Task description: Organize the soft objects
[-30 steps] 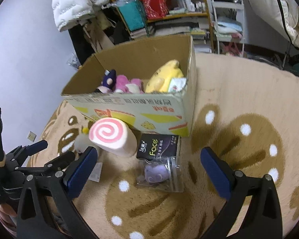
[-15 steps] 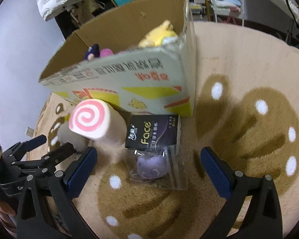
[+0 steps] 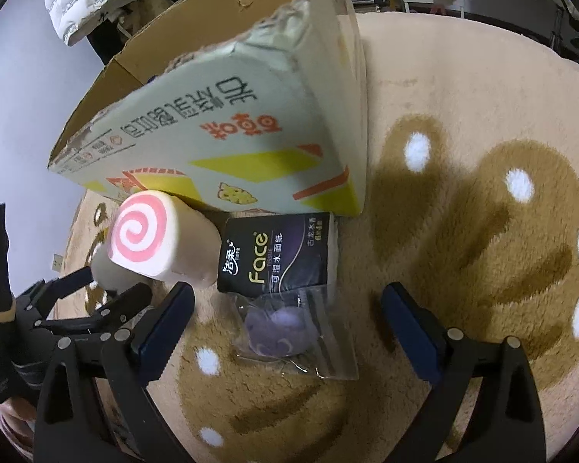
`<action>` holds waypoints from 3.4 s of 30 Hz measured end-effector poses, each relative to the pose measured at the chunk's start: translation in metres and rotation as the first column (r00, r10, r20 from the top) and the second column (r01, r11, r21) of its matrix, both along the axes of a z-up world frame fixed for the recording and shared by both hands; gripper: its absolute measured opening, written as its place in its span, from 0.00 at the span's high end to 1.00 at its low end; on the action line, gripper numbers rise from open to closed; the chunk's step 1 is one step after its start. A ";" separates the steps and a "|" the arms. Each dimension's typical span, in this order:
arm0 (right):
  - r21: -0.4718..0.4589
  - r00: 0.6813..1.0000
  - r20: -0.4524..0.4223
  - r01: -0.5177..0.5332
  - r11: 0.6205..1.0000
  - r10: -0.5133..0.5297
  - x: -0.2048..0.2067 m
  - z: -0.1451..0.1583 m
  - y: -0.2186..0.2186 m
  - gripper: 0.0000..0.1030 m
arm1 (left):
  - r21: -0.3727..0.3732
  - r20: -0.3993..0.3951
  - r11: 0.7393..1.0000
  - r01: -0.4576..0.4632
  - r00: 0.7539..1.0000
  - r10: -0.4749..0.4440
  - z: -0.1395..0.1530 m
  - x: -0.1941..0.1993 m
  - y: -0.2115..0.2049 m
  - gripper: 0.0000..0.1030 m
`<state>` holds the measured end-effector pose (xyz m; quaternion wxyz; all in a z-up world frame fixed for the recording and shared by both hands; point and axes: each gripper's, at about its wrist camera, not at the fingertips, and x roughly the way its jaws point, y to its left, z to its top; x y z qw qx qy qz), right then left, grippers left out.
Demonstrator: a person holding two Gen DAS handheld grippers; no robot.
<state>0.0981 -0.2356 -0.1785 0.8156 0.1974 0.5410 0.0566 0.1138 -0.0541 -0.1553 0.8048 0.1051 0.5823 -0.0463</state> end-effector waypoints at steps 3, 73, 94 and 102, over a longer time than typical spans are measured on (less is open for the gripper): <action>-0.028 1.000 -0.008 -0.010 1.000 0.010 0.001 0.000 0.005 0.05 | 0.008 -0.011 1.000 -0.003 1.000 0.003 -0.007 0.004 0.002 0.03; -0.068 0.778 0.627 0.114 0.991 -0.047 -0.100 0.173 -0.011 0.96 | -0.077 0.554 0.979 0.189 0.824 -0.116 0.124 -0.094 -0.001 0.67; -0.093 0.764 0.645 0.077 0.993 0.001 -0.047 0.160 -0.007 0.96 | -0.102 0.652 0.971 0.216 0.752 -0.098 0.146 -0.027 -0.012 0.66; -0.087 0.793 0.609 0.047 0.995 0.016 -0.022 0.145 -0.010 0.96 | -0.123 0.615 0.969 0.216 0.783 -0.097 0.129 0.013 -0.018 0.66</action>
